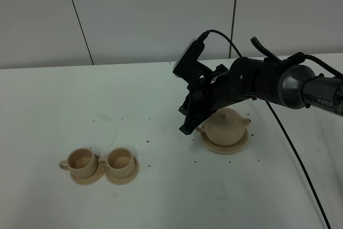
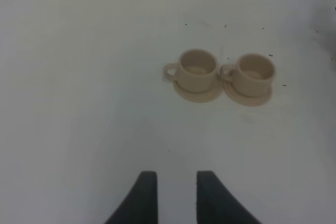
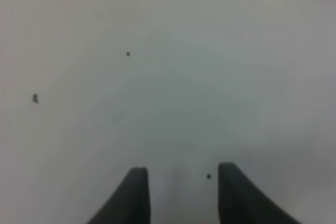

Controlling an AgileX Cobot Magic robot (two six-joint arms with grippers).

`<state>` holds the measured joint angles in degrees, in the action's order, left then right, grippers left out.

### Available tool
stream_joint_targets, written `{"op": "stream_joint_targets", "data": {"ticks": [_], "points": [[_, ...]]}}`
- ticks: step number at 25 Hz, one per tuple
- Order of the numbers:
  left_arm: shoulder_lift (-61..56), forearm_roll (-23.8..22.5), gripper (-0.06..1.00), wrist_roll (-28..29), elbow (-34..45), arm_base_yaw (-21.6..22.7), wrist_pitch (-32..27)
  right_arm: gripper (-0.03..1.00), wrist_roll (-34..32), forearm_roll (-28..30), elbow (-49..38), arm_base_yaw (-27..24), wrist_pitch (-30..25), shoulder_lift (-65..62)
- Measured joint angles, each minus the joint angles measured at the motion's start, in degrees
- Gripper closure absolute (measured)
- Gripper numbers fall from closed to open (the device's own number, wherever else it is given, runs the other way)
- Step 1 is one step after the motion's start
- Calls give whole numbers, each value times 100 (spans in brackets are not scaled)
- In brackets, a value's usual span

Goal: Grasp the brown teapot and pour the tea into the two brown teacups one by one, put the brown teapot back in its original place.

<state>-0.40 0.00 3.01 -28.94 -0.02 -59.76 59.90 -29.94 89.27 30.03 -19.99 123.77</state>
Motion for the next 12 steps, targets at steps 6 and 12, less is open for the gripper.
{"op": "stream_joint_targets", "data": {"ticks": [6,12], "points": [[0,0,69,0,0,0,0,68,-65,-4,0,0,-419,5],[0,0,69,0,0,0,0,69,-46,6,0,0,-811,5]]}}
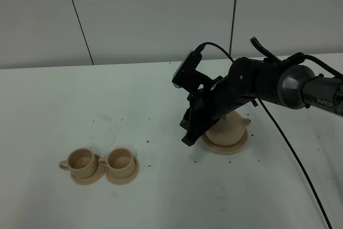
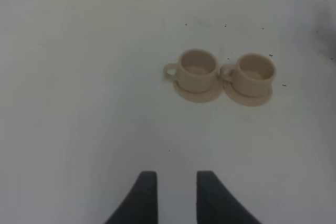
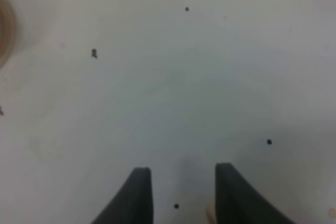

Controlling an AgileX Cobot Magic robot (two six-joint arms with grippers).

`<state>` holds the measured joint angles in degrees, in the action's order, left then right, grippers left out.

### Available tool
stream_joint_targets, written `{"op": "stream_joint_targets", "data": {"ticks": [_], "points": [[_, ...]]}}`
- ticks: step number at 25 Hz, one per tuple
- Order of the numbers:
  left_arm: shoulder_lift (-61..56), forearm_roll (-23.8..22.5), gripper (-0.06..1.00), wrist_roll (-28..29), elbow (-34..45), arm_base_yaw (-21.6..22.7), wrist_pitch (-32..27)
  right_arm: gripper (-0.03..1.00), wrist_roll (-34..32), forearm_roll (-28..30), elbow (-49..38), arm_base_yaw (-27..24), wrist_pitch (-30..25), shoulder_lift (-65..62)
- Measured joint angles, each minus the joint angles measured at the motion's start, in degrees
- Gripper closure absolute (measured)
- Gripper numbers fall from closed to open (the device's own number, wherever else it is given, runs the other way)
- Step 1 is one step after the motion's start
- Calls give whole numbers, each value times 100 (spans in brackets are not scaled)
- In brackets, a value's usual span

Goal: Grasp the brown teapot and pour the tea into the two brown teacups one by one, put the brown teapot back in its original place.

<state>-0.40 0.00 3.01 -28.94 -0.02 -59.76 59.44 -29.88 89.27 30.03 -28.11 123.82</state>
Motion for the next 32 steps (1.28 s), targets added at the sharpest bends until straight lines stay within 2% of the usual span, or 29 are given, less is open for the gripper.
{"op": "stream_joint_targets", "data": {"ticks": [4,17,25,32], "points": [[0,0,69,0,0,0,0,69,62,6,0,0,2,0],[0,0,69,0,0,0,0,69,196,12,0,0,531,82],[0,0,69,0,0,0,0,69,196,12,0,0,501,82],[0,0,69,0,0,0,0,69,196,12,0,0,222,82]]}}
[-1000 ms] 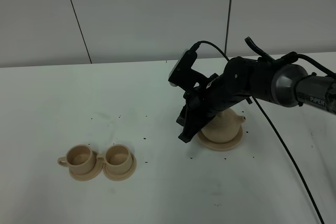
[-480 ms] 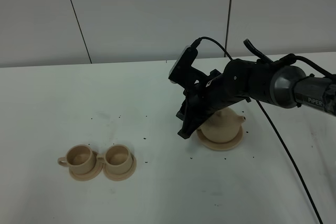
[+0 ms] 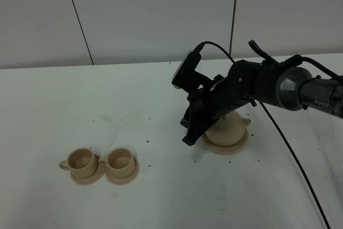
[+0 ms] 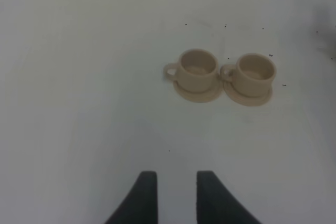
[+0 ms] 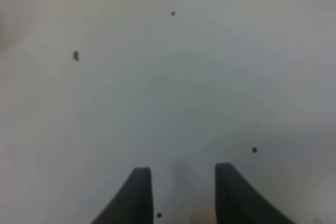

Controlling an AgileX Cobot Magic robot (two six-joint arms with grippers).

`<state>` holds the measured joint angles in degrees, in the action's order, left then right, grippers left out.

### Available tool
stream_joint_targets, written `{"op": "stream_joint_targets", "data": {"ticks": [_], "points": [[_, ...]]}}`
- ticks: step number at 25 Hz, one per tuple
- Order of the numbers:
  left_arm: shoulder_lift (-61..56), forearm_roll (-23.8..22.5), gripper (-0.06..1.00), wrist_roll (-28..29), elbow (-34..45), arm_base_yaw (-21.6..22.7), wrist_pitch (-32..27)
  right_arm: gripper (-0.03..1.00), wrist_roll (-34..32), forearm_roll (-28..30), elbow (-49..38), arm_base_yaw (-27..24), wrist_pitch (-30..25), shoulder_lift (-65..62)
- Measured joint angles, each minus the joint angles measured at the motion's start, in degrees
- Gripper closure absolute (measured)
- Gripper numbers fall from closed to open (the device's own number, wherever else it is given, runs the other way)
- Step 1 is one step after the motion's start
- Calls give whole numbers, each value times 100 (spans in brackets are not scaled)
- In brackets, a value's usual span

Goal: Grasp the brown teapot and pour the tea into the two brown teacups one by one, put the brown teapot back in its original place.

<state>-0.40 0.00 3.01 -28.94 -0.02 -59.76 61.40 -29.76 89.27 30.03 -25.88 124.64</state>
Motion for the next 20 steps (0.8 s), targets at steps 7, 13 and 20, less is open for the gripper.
{"op": "stream_joint_targets", "data": {"ticks": [7,13,20], "points": [[0,0,69,0,0,0,0,69,-36,0,0,0,-157,0],[0,0,69,0,0,0,0,69,44,-10,0,0,-101,0],[0,0,69,0,0,0,0,69,253,-10,0,0,391,0]]}}
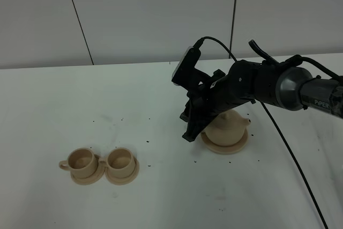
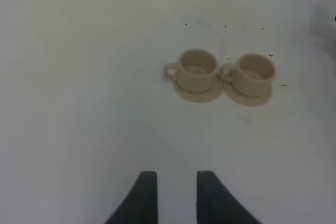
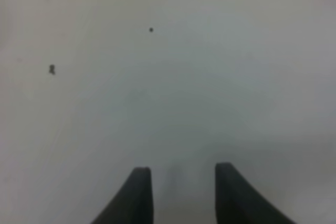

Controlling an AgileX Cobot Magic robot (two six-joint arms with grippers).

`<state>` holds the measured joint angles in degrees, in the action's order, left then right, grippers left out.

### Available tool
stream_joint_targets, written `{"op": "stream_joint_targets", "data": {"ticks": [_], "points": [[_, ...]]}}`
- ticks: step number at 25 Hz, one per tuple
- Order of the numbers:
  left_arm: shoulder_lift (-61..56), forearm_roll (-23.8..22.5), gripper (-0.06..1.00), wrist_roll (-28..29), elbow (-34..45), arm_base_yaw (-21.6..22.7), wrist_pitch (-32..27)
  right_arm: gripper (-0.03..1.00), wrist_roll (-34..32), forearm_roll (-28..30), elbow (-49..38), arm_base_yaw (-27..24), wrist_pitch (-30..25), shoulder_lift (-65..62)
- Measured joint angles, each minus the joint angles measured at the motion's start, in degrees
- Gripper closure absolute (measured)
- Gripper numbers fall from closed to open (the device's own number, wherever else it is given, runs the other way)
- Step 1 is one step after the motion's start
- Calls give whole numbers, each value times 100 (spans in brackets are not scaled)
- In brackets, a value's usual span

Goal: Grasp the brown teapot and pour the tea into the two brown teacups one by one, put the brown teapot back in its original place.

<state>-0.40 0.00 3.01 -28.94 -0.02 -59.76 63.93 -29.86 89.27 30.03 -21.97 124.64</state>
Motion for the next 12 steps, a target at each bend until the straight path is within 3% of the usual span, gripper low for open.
{"op": "stream_joint_targets", "data": {"ticks": [12], "points": [[0,0,69,0,0,0,0,69,88,0,0,5,-89,0]]}}
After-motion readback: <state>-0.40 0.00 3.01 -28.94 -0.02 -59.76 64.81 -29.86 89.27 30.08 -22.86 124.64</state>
